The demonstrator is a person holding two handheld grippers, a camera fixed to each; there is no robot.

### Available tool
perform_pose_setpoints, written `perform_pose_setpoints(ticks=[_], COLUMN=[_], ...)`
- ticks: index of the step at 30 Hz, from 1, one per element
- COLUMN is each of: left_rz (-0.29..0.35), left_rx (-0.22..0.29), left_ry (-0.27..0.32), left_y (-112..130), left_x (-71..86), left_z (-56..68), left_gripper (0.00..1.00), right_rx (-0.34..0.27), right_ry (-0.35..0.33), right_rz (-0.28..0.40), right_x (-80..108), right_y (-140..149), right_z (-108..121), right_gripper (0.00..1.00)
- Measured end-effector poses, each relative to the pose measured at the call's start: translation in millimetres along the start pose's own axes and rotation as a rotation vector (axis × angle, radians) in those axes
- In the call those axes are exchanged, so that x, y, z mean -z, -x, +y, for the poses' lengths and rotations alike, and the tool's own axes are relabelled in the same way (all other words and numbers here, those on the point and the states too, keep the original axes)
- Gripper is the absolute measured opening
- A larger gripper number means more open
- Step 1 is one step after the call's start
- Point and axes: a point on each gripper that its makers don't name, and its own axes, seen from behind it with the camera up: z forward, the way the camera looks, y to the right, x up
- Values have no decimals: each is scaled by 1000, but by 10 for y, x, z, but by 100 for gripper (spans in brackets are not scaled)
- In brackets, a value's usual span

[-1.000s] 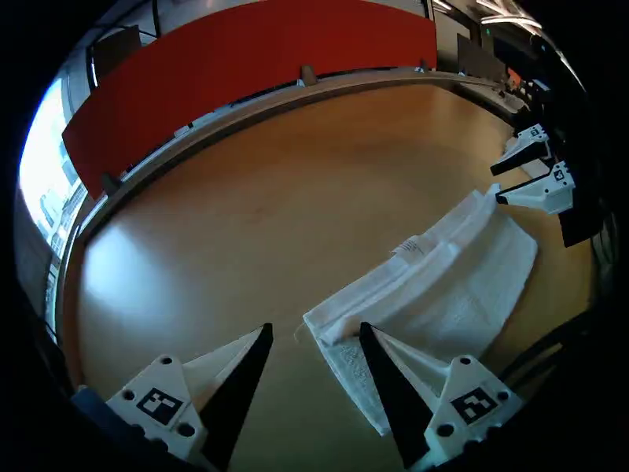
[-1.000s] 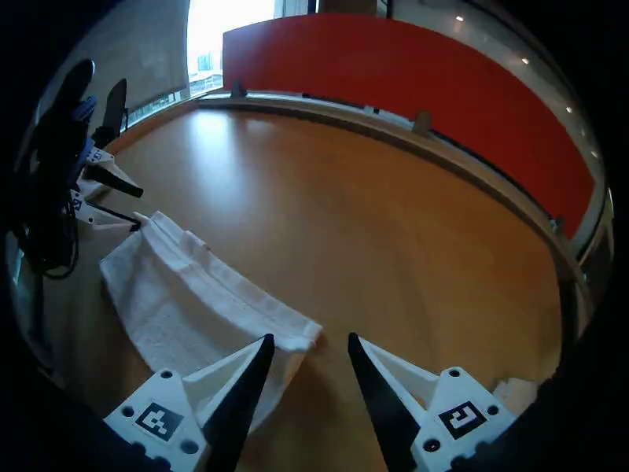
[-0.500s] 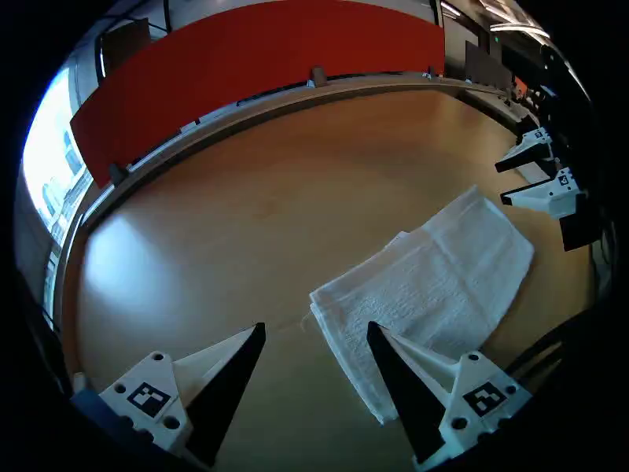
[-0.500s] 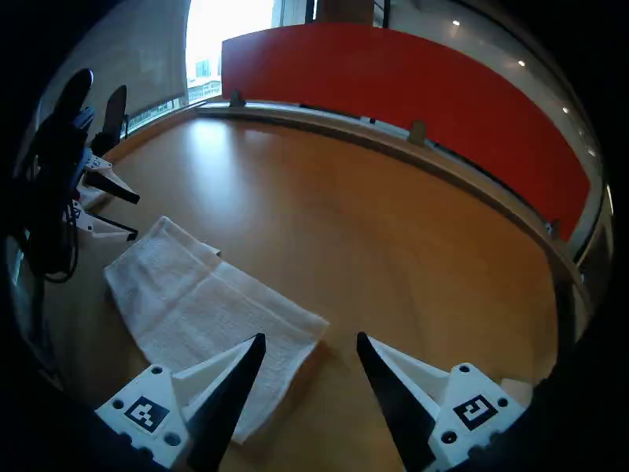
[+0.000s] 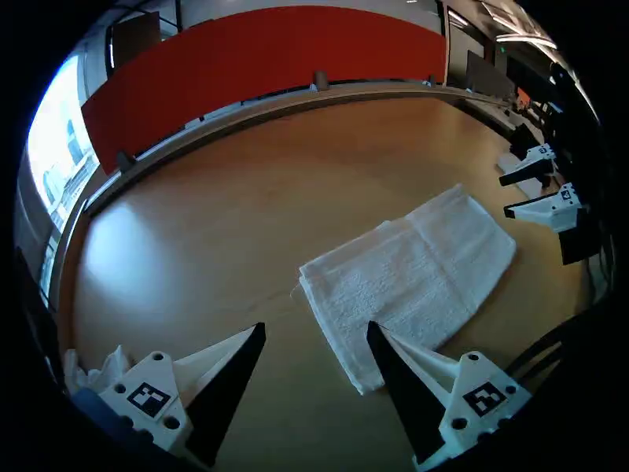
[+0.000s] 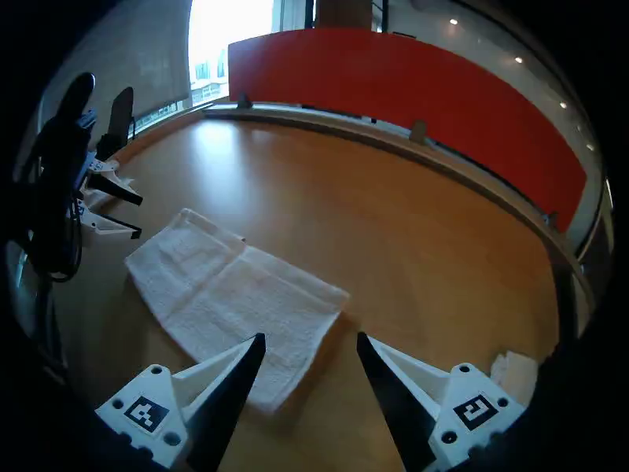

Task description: Fold towel

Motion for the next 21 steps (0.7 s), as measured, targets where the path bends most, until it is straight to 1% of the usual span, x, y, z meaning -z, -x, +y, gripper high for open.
perform_pose_setpoints(ticks=[15,21], left_rz=[-6,-8], left_rx=[39,58], left_ry=[10,7], left_y=[383,505], left_x=[340,426], left_z=[190,221], left_gripper=[96,96], right_rx=[-23,-32], right_ry=[3,2], right_rz=[0,-1], right_x=[368,430], right_y=[285,352], right_z=[-255,-291], right_gripper=[90,90])
